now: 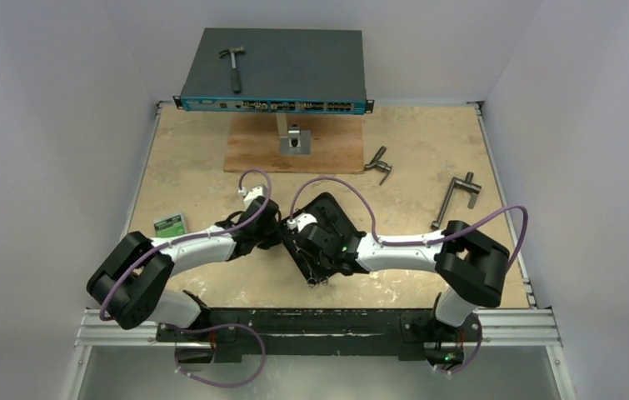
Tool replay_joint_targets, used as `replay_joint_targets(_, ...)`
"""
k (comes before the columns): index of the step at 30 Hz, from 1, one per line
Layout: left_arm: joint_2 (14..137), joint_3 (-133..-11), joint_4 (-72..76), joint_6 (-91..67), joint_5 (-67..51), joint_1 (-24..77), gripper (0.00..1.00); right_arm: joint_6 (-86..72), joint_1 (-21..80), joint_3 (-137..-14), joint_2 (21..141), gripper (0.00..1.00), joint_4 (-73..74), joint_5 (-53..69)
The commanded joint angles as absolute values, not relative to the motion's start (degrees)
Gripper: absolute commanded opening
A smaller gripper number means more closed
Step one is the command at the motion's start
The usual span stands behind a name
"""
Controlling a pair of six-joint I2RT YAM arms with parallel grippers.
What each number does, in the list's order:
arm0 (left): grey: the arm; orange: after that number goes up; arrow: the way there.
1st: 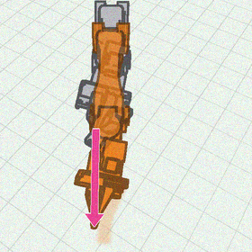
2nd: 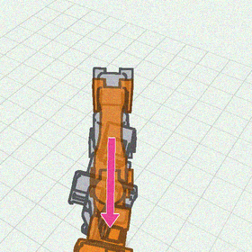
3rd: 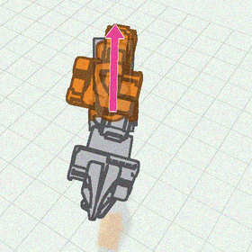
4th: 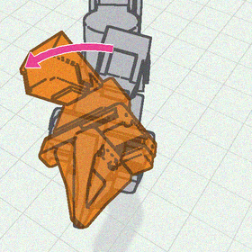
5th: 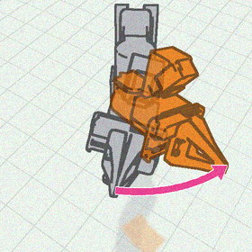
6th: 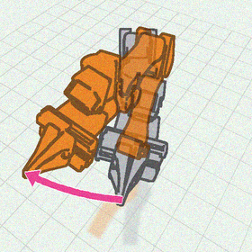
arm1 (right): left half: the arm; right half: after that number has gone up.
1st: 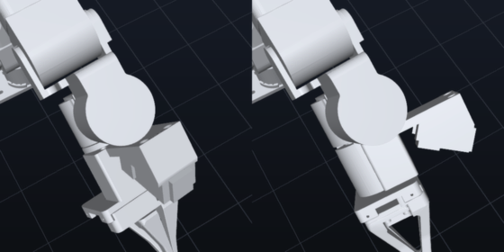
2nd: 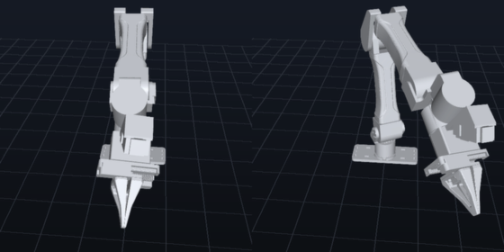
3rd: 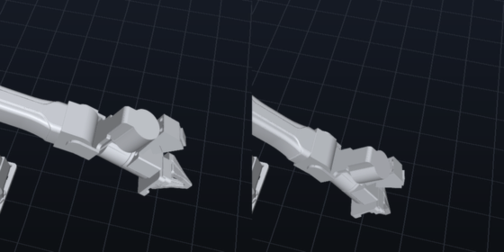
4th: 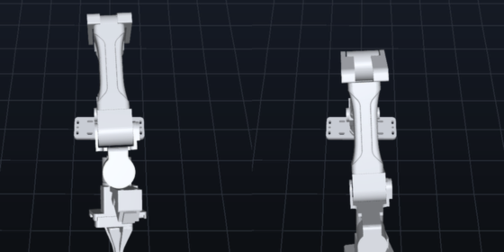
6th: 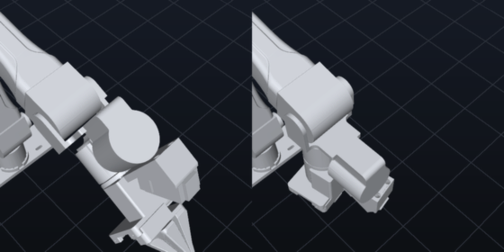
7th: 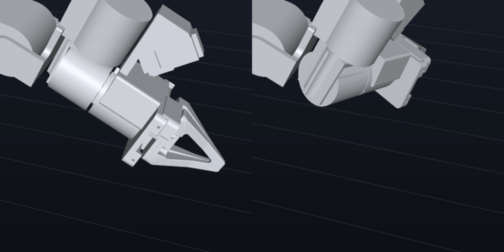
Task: Sort the hair-cutting tools
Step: Adjust the scissors in the hairdressing tool bag.
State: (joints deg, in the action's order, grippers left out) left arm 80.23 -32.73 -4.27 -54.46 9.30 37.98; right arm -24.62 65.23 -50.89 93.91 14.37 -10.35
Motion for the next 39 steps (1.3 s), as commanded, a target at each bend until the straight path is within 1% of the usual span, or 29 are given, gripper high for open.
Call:
replay_joint_targets(1, 81.4, -31.2, -1.6, -55.3, 4.6, 40.9, 0.00, -21.8, 65.1, -52.3, 96.6, 0.00, 12.9, -11.1)
replay_joint_targets(20, 81.8, -29.7, -0.9, -56.9, 5.8, 45.2, 0.00, -26.2, 62.0, -50.0, 96.9, 0.00, 6.1, -16.7)
replay_joint_targets(29, 83.2, -28.9, 2.2, -57.7, 5.1, 46.2, 0.00, -26.5, 61.6, -49.8, 98.0, 0.00, 3.5, -17.9)
replay_joint_targets(39, 83.8, -29.1, 2.5, -58.3, 4.5, 47.6, 0.00, -25.7, 60.7, -50.2, 99.4, 0.00, 1.4, -19.0)
